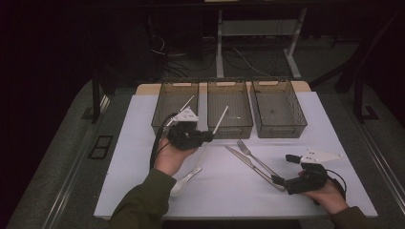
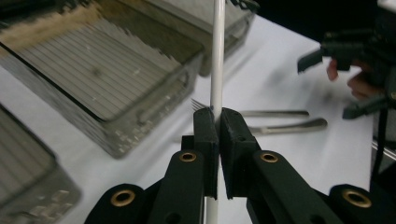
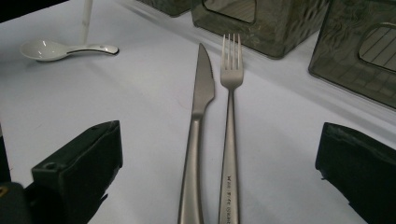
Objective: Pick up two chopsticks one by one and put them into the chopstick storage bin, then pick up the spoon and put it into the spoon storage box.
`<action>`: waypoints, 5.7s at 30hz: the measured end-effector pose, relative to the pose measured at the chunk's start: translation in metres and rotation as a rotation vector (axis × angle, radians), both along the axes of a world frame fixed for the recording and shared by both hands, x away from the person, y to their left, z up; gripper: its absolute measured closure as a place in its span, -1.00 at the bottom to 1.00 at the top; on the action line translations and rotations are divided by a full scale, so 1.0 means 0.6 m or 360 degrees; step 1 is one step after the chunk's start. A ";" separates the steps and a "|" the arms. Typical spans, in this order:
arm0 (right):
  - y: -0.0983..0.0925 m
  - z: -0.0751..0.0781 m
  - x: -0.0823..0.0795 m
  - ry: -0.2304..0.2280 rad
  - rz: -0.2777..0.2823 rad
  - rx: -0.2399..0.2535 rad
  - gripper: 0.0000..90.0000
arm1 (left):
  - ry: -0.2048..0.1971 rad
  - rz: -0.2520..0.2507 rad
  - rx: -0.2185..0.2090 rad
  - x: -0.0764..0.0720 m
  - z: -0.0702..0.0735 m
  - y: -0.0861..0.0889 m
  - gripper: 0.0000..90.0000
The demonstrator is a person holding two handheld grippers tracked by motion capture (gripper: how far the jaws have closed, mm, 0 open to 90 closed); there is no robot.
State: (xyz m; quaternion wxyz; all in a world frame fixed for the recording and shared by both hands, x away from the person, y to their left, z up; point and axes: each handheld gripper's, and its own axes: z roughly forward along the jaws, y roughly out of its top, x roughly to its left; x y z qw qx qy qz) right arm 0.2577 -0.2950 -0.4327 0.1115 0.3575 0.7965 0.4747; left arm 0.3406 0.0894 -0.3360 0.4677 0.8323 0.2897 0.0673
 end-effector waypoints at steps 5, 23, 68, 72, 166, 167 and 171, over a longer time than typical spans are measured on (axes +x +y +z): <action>0.000 0.000 0.000 0.0001 0.0001 0.0002 -0.99 | -0.0039 0.0059 0.0004 0.027 0.029 0.014 0.90; -0.001 0.000 0.001 0.0002 0.0003 0.0002 -0.99 | -0.0230 0.0250 0.0143 0.160 0.122 0.091 0.89; -0.004 0.000 0.001 0.0005 0.0000 0.0010 -0.99 | -0.0025 0.0450 0.0194 0.196 -0.026 0.124 0.22; -0.004 0.001 0.000 -0.0001 -0.0001 0.0006 -0.99 | -0.0042 0.0404 0.0135 0.166 -0.019 0.119 0.09; -0.004 0.001 -0.001 -0.0009 -0.0006 -0.0015 -0.99 | 0.0258 -0.0219 0.0421 -0.104 -0.164 0.122 0.24; -0.004 0.001 -0.001 -0.0009 -0.0005 -0.0016 -0.99 | 0.0265 -0.0222 0.0424 -0.105 -0.165 0.122 0.24; -0.004 0.001 -0.001 -0.0008 -0.0009 -0.0013 -0.99 | 0.0267 -0.0240 0.0429 -0.109 -0.165 0.122 0.27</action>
